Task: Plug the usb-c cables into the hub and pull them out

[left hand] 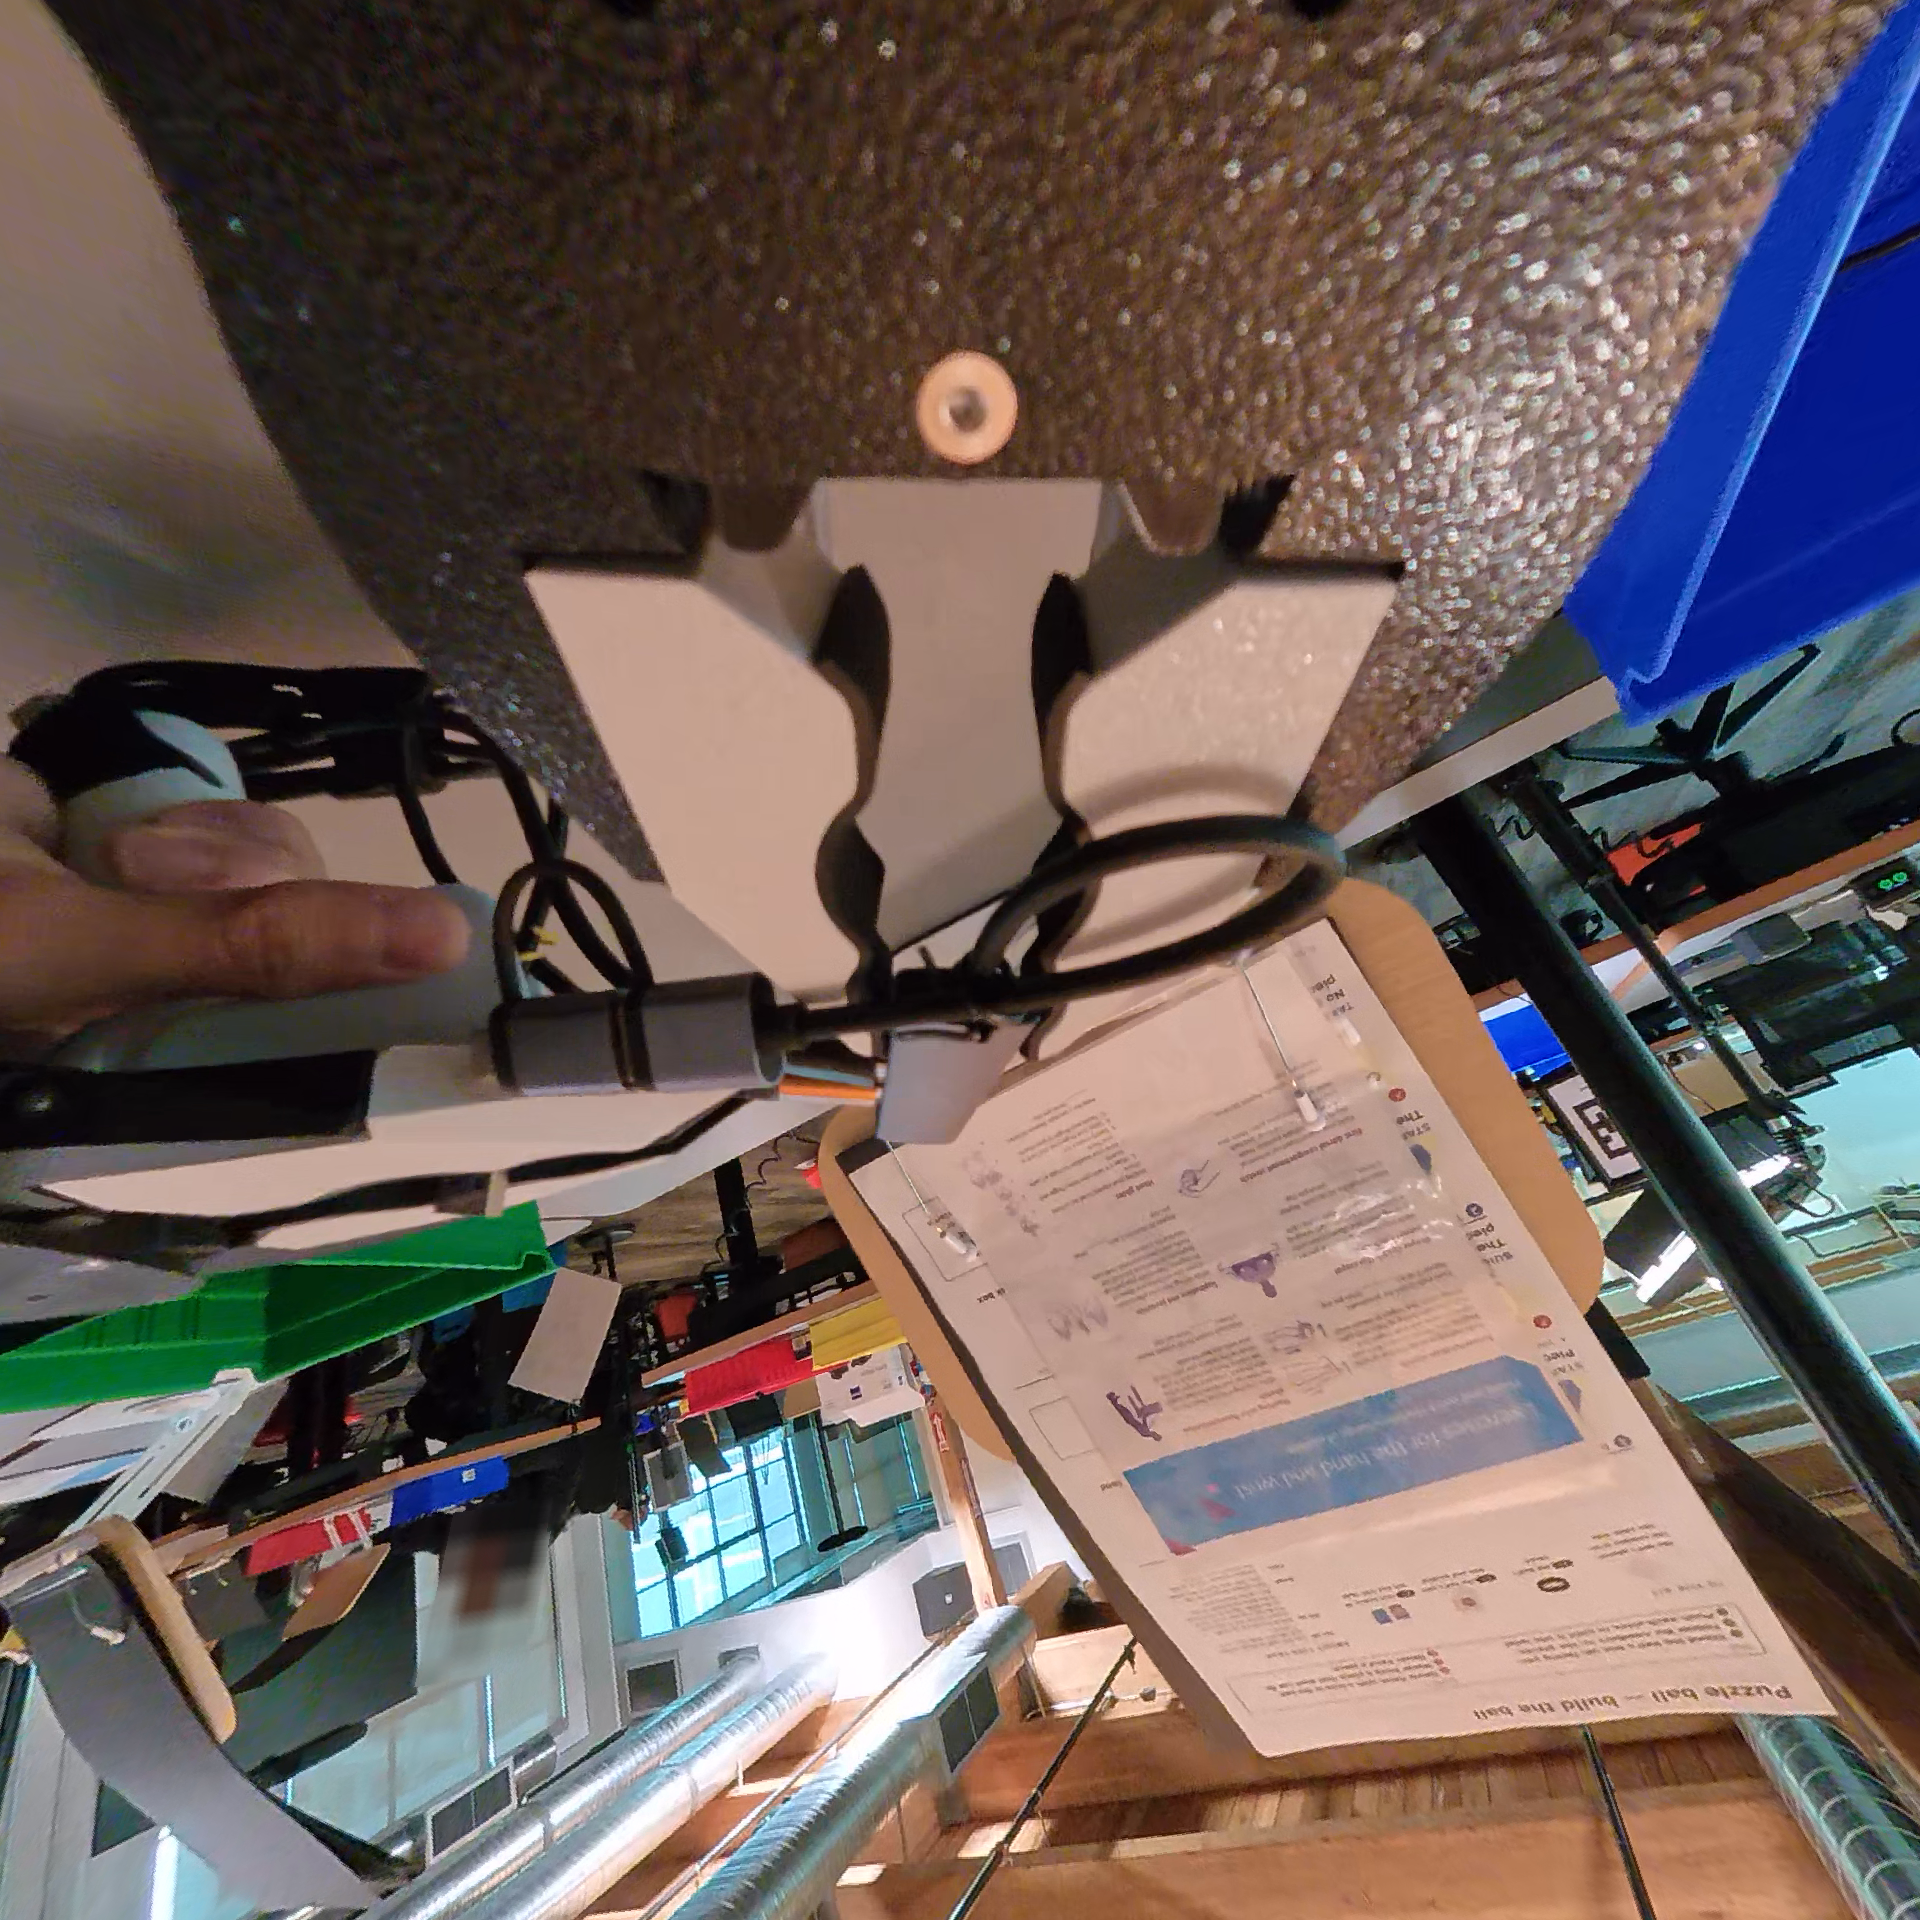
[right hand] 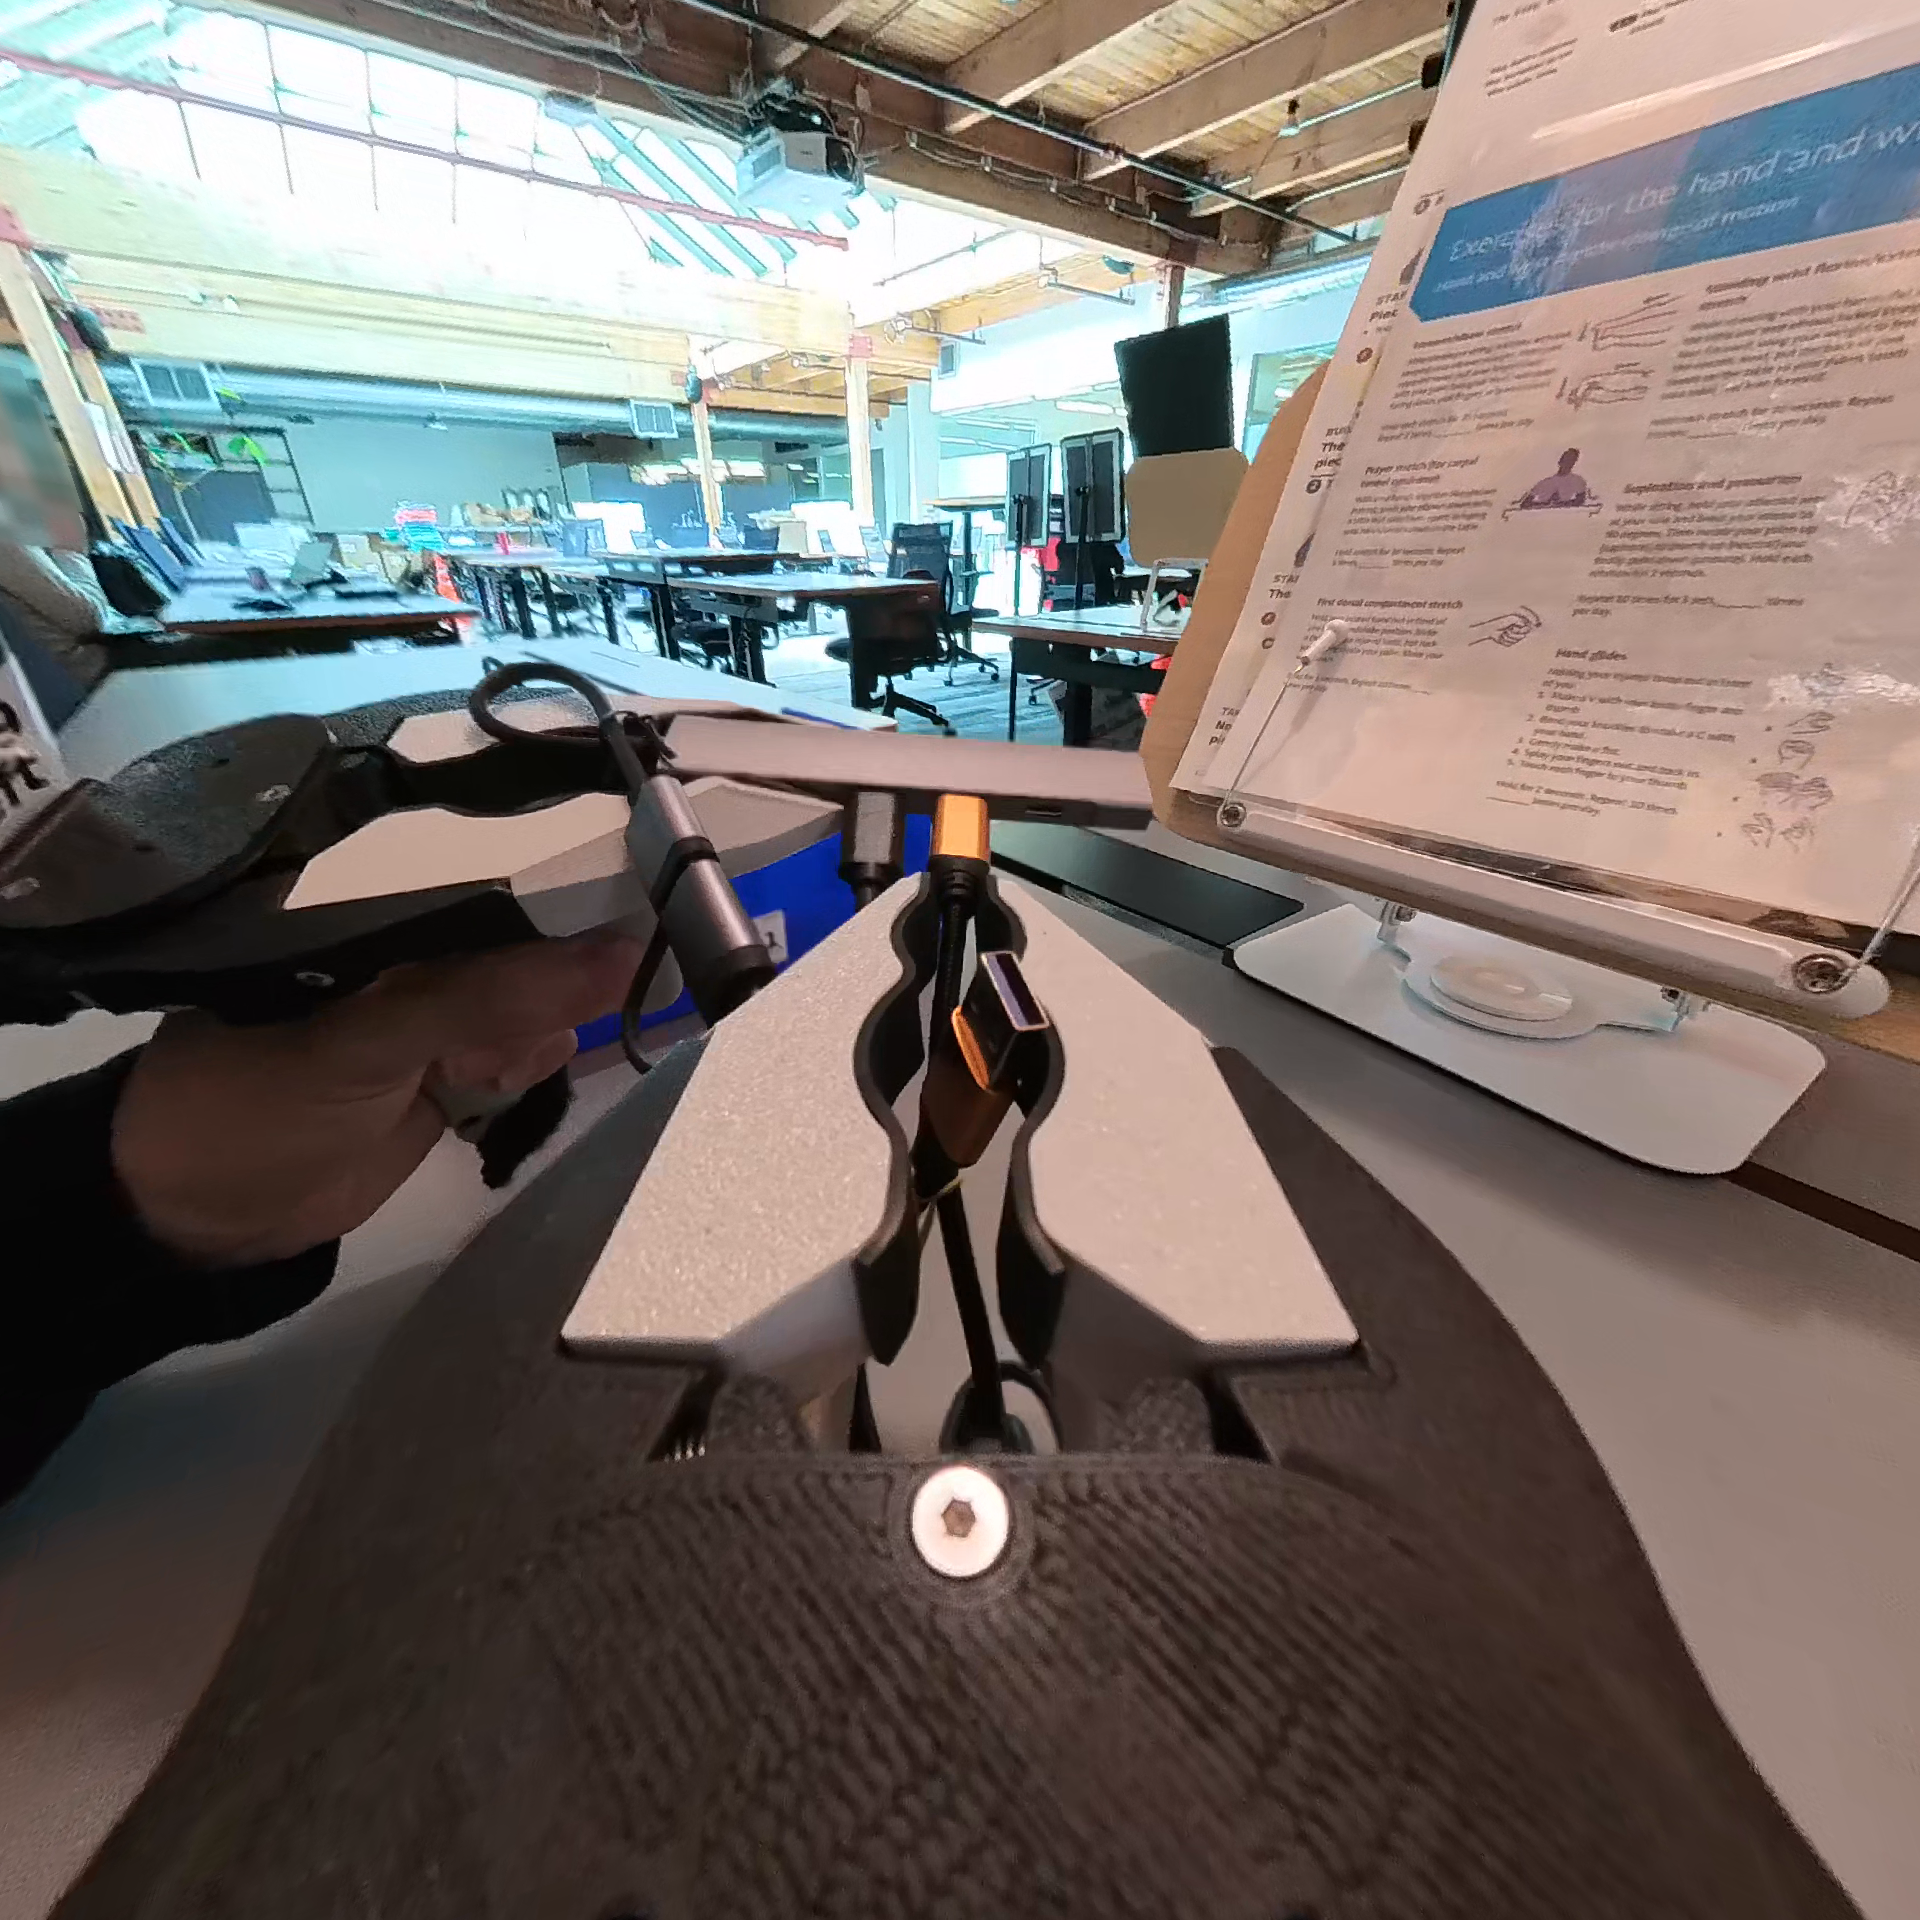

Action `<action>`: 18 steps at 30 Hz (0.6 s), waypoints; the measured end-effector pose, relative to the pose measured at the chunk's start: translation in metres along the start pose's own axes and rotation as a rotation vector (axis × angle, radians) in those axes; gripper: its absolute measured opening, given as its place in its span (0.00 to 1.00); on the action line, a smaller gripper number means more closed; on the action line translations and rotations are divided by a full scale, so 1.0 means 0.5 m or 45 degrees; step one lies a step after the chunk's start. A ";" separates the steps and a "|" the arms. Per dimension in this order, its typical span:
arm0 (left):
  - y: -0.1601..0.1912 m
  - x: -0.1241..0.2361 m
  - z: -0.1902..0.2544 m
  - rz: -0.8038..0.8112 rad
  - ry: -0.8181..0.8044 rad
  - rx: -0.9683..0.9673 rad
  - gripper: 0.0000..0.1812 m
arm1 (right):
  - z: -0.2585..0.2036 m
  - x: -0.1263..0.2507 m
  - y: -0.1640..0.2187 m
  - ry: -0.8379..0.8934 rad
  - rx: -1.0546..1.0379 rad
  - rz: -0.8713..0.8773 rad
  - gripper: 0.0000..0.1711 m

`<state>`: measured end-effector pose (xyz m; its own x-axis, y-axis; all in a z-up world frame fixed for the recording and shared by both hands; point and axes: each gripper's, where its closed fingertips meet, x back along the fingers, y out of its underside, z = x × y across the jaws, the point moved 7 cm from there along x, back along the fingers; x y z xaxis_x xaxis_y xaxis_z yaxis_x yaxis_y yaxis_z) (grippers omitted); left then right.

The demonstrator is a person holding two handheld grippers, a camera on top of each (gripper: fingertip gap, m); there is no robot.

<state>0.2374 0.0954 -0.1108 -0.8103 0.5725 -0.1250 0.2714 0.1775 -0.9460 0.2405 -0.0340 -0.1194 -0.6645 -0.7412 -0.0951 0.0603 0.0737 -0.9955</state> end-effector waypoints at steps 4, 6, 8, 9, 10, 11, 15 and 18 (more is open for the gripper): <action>-0.008 -0.003 0.003 0.002 -0.030 -0.013 0.13 | 0.005 0.000 -0.005 -0.022 -0.098 0.024 0.04; -0.004 -0.001 -0.003 -0.022 -0.066 -0.030 0.12 | -0.003 -0.001 0.009 -0.019 -0.070 -0.022 0.04; 0.013 0.026 -0.100 -0.050 -0.388 0.085 0.12 | 0.035 0.034 -0.004 0.114 -0.069 0.018 0.04; 0.017 0.044 -0.141 -0.021 -0.385 0.269 0.12 | 0.073 0.062 -0.021 0.192 -0.161 0.119 0.04; 0.012 0.057 -0.156 0.047 -0.351 0.294 0.12 | 0.100 0.085 -0.036 0.192 -0.236 0.223 0.04; 0.010 0.062 -0.153 0.060 -0.348 0.240 0.12 | 0.112 0.099 -0.048 0.177 -0.249 0.288 0.04; 0.003 0.037 -0.108 0.085 -0.240 0.169 0.12 | 0.088 0.109 -0.075 0.095 -0.103 0.289 0.04; 0.012 0.033 -0.095 0.070 -0.199 0.121 0.12 | 0.086 0.130 -0.101 0.143 -0.004 0.286 0.04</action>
<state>0.2504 0.1439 -0.1040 -0.8686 0.4465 -0.2150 0.2728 0.0687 -0.9596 0.2264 -0.1144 -0.0757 -0.7134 -0.6270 -0.3130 0.2140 0.2303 -0.9493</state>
